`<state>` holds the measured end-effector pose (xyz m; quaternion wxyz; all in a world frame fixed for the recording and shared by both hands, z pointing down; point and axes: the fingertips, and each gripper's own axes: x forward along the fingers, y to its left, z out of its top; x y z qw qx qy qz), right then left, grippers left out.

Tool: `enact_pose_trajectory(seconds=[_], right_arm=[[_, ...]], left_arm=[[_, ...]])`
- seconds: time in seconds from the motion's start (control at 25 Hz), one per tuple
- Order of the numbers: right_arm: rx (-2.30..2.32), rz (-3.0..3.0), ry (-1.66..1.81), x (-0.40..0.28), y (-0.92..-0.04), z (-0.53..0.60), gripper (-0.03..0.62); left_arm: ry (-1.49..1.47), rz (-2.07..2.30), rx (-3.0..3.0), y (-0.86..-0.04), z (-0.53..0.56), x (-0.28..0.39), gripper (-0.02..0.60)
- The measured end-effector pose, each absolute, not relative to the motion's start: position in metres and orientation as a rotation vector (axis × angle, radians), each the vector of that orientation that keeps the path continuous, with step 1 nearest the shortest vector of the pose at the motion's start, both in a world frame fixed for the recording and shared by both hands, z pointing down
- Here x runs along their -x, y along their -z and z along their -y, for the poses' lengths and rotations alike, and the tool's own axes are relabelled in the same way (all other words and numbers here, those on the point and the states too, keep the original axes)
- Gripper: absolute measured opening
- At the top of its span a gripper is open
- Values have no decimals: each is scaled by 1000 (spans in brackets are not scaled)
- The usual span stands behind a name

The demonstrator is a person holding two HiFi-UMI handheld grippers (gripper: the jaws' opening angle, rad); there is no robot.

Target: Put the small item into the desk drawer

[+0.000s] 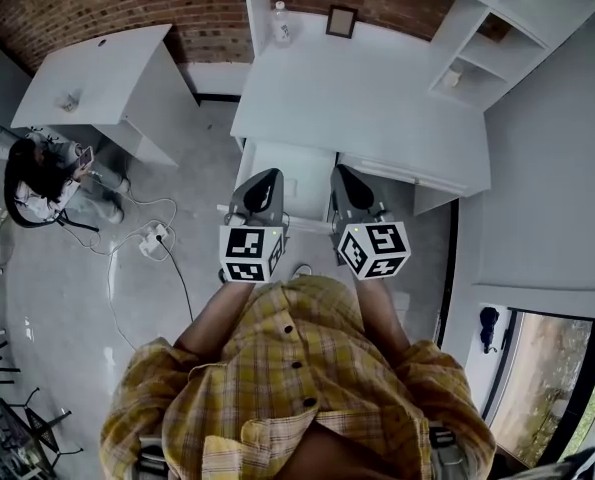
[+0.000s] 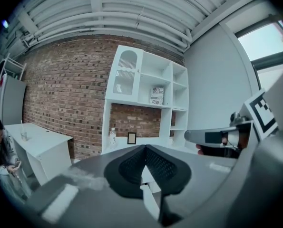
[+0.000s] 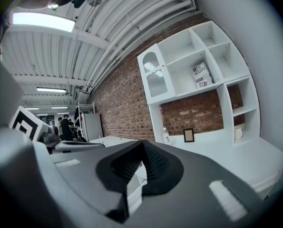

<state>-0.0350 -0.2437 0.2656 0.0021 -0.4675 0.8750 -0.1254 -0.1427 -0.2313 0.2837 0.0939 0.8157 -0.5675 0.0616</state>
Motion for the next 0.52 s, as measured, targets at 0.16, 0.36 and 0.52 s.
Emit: enact_pose_trajectory(seconds=[0.16, 0.36, 0.52], right_arm=[[1469, -2745, 393, 39, -267, 248, -3], [1455, -2764, 373, 51, -268, 262, -3], [1461, -2771, 367, 59, -272, 281, -3]], left_arm=[[-171, 1683, -2431, -280, 234, 147, 3], [-151, 1692, -2430, -279, 246, 157, 3], [-139, 1697, -2428, -281, 264, 167, 3]])
